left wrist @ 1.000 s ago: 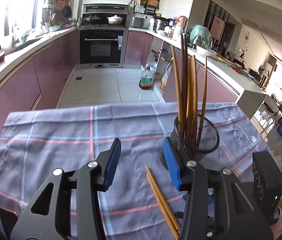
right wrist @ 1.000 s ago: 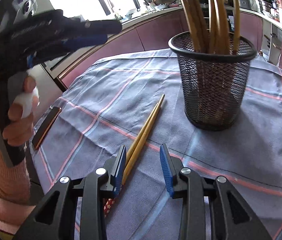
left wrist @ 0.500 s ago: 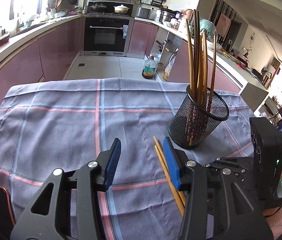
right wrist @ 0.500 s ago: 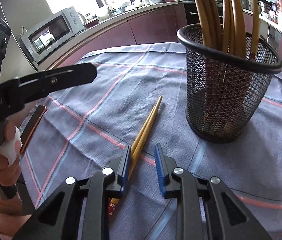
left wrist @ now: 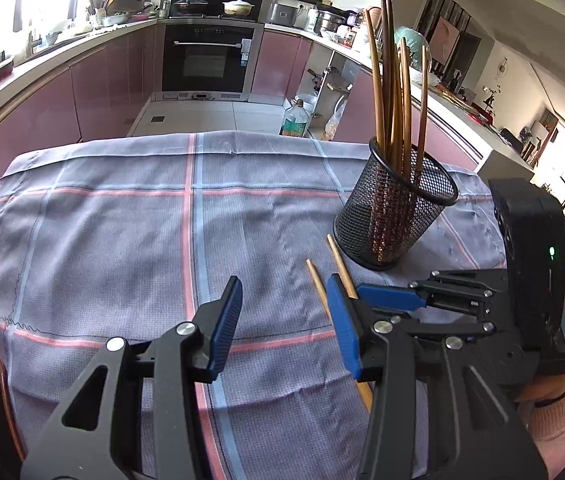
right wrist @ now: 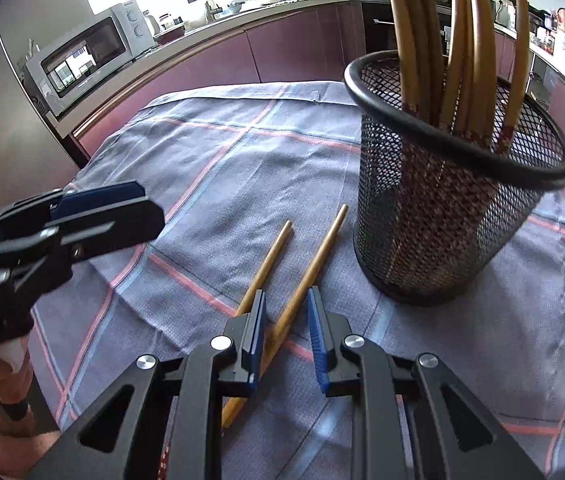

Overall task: Organize utensils
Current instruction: 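Grasp a wooden chopstick from the cloth with the right gripper, then lift the chopstick with the right gripper and lower it into the cup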

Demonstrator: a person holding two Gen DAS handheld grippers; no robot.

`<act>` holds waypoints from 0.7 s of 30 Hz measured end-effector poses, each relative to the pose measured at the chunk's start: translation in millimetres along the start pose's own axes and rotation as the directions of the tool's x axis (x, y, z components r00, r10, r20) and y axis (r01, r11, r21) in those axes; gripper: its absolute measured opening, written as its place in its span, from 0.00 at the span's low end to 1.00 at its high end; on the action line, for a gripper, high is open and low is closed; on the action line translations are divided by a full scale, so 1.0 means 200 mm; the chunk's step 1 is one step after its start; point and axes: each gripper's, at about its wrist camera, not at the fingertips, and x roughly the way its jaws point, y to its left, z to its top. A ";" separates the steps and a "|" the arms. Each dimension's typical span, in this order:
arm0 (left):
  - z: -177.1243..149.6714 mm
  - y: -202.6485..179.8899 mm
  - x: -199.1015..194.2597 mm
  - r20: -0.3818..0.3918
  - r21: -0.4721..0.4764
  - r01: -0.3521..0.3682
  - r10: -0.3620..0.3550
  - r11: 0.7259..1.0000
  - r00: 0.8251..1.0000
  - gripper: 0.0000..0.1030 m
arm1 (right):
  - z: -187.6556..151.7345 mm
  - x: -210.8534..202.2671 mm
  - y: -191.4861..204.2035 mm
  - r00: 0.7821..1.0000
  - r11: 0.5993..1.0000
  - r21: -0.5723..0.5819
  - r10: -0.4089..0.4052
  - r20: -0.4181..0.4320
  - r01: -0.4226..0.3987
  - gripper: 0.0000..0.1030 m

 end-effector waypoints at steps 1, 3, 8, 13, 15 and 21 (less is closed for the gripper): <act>0.00 0.00 0.00 -0.001 0.002 -0.002 0.002 1.000 1.000 0.42 | 0.01 0.00 0.00 1.000 1.000 -0.002 -0.003 0.000 0.003 0.18; -0.01 0.00 0.00 -0.003 0.007 -0.011 0.011 1.000 1.000 0.42 | 0.01 0.01 0.00 1.000 1.000 -0.008 -0.010 0.003 0.010 0.15; -0.03 -0.02 0.00 -0.005 0.017 -0.019 0.019 1.000 1.000 0.42 | 0.02 0.02 0.00 1.000 0.999 -0.020 -0.025 0.013 0.025 0.09; -0.04 -0.03 0.00 -0.005 0.026 -0.022 0.023 0.999 1.000 0.42 | 0.00 -0.02 -0.01 1.000 1.000 -0.017 -0.002 0.028 0.003 0.05; -0.04 -0.03 0.00 -0.006 0.025 -0.022 0.023 0.999 1.000 0.42 | 0.01 -0.04 -0.01 0.999 1.000 -0.018 0.013 0.045 -0.012 0.05; -0.05 -0.03 0.00 -0.011 0.023 -0.019 0.019 1.000 1.000 0.42 | 0.00 -0.20 -0.03 0.989 0.997 -0.019 0.076 0.127 -0.074 0.05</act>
